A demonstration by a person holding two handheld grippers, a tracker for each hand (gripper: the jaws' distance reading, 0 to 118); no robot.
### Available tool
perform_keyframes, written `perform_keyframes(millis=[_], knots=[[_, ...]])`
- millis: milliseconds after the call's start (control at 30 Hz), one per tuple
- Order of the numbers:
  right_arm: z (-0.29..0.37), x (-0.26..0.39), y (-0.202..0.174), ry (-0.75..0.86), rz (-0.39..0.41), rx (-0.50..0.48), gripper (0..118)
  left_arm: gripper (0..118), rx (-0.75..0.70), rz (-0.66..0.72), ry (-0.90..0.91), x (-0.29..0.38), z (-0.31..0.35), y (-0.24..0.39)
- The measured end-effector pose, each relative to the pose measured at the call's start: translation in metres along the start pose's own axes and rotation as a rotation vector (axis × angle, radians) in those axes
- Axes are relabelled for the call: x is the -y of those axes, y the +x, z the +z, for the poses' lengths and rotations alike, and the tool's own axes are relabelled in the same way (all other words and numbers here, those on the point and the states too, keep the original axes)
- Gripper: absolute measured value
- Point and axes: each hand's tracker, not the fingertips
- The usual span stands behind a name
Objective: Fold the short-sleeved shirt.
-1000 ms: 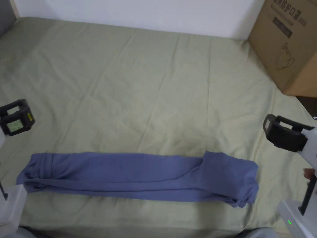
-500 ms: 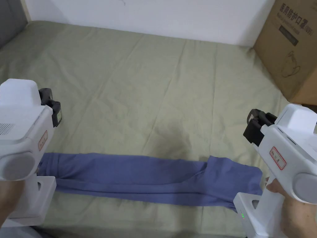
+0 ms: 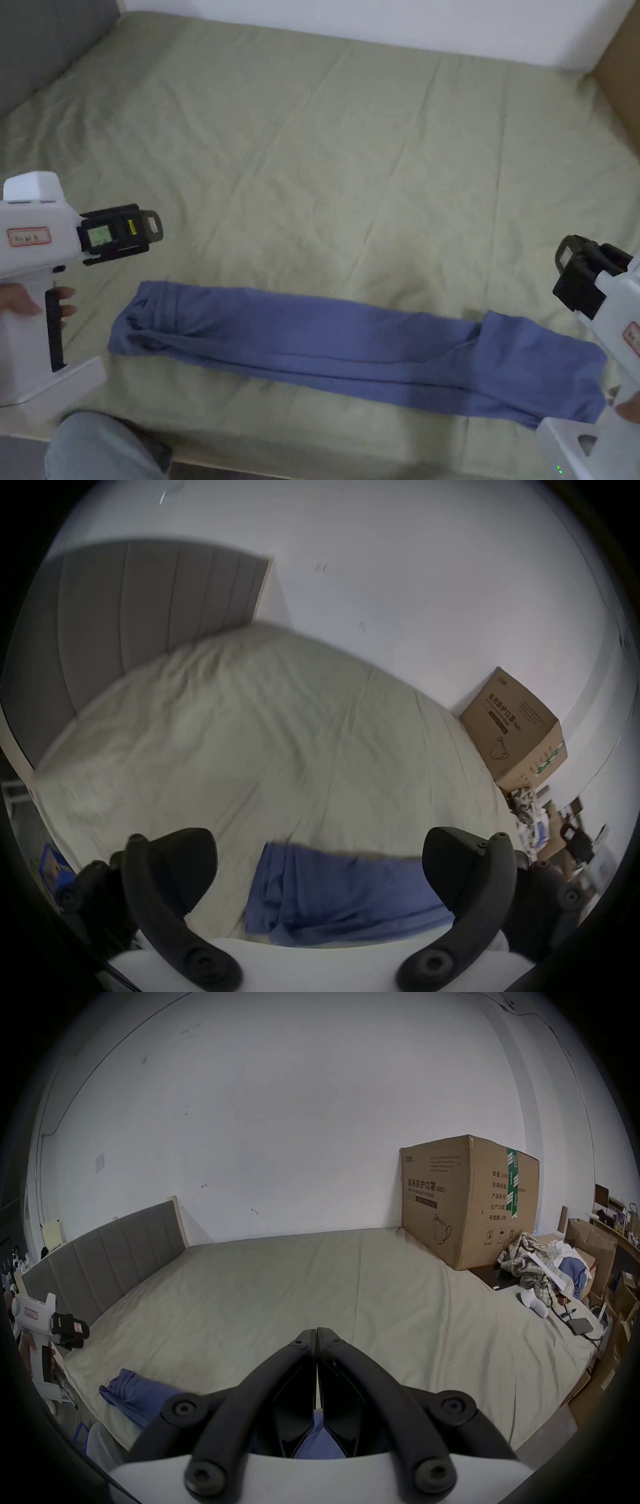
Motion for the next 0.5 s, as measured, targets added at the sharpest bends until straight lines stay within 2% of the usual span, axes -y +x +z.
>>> perform_keyframes(millis=[67, 167, 233, 267, 333, 500], knots=[[-0.002, 0.001, -0.004, -0.012, 0.000, -0.001, 0, 118, 0.045, 0.101, -0.096, -0.001, -0.014, -0.029], [-0.005, 0.003, -0.008, -0.031, 0.005, 0.003, 0, 118, 0.144, 0.268, -0.136, 0.008, -0.031, -0.070], [-0.008, 0.004, -0.009, -0.046, 0.008, 0.002, 0, 118, 0.149, 0.338, -0.141, 0.018, -0.039, -0.089], [-0.010, 0.005, -0.010, -0.058, 0.005, -0.007, 0, 118, 0.105, 0.363, -0.138, 0.024, -0.043, -0.092], [-0.014, 0.007, -0.009, -0.090, -0.004, -0.013, 0, 118, 0.069, 0.386, -0.095, 0.036, -0.052, -0.095], [-0.017, 0.006, -0.011, -0.105, 0.016, -0.014, 0, 118, 0.117, 0.355, -0.131, 0.065, -0.061, -0.057]])
